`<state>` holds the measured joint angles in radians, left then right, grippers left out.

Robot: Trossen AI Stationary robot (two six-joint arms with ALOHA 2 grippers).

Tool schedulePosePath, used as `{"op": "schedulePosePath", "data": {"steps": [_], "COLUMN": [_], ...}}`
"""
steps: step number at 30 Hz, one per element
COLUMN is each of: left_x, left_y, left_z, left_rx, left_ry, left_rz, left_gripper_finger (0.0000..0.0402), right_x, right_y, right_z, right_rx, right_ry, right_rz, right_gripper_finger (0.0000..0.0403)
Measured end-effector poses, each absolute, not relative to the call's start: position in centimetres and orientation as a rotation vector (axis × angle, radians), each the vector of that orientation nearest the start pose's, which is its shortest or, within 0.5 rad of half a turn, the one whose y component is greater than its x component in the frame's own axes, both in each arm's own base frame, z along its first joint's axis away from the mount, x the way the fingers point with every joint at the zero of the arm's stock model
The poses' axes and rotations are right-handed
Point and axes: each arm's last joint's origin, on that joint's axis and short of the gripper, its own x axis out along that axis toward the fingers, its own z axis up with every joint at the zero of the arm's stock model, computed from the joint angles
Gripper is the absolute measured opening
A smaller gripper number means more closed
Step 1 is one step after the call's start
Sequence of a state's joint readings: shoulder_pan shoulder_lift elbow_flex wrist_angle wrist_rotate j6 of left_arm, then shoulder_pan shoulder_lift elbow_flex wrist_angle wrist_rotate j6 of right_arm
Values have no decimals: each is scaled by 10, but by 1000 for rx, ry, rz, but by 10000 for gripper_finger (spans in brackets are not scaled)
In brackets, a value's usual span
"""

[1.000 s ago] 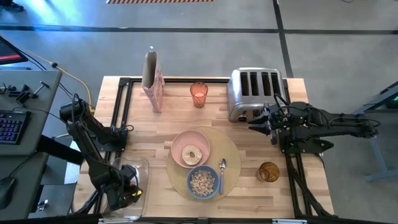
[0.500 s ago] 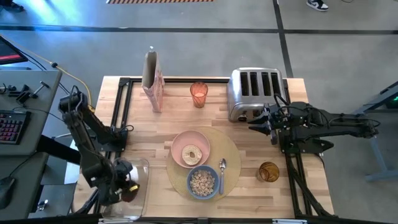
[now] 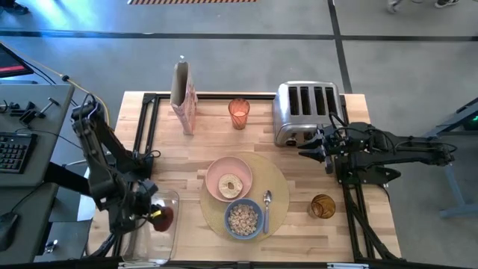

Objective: Arrange a breakfast setting
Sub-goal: Put the apple onto the peach plate

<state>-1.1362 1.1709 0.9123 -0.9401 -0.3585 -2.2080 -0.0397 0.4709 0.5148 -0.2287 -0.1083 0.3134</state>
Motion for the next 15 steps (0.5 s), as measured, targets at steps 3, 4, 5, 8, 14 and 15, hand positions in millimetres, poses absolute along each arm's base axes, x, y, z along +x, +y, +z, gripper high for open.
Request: {"op": "schedulePosePath", "data": {"steps": [3,4,5,8,14,15], "left_x": [93,93,92,91,94,96], "left_y": [-175,-173,-171,-164,-145,-142], "left_z": [260,262,264,270,279,280], "left_rx": [-1140,-1136,-1138,-1133,-1096,-1083], "left_ry": [1008,995,982,930,804,787], "left_rz": [479,466,456,427,426,430], "left_gripper_finger": [234,234,234,234,234,234], "right_x": [122,122,122,122,122,122], "right_y": [-2,-2,-2,-2,-2,-2], "right_z": [276,276,276,276,276,276], "right_rx": [326,326,326,326,326,326], "right_ry": [194,194,194,194,194,194], "right_rz": [39,39,39,39,39,39], "right_gripper_finger": [99,99,99,99,99,99]}}
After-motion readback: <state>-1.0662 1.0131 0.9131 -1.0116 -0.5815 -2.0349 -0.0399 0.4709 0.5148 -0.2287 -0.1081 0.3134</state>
